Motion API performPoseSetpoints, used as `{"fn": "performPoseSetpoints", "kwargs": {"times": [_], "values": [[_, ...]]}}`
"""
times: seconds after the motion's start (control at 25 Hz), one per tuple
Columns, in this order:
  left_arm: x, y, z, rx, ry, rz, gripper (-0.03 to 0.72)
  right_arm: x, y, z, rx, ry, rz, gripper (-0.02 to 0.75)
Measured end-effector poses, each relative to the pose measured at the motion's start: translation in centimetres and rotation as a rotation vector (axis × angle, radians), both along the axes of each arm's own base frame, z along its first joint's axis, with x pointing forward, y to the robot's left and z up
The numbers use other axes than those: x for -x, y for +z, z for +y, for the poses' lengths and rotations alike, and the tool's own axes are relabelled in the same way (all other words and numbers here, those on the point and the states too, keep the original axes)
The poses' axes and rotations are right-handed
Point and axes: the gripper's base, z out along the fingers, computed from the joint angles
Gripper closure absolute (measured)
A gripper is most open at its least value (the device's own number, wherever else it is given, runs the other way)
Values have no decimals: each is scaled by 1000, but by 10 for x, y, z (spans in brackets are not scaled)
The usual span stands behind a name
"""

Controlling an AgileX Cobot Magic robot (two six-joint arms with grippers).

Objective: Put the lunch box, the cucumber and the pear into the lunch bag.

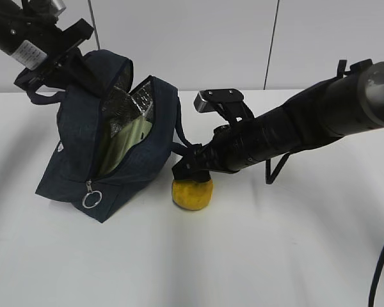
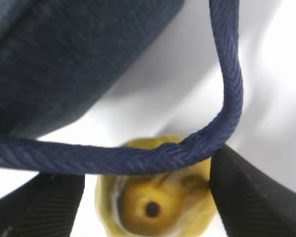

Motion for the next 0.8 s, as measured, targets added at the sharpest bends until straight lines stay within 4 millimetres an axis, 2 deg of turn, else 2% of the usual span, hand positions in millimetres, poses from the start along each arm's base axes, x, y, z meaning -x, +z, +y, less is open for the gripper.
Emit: {"fn": "performPoseSetpoints", "kwargs": {"times": [0.52,0.68,0.8], "values": [[0,0,0,1,0,0,688,5,-5,-3,47,-15,101,158],[0,0,0,1,0,0,688,5,-5,-3,46,-9,102,224],[0,0,0,1,0,0,688,5,-4,-4,45,-9,99,242]]}}
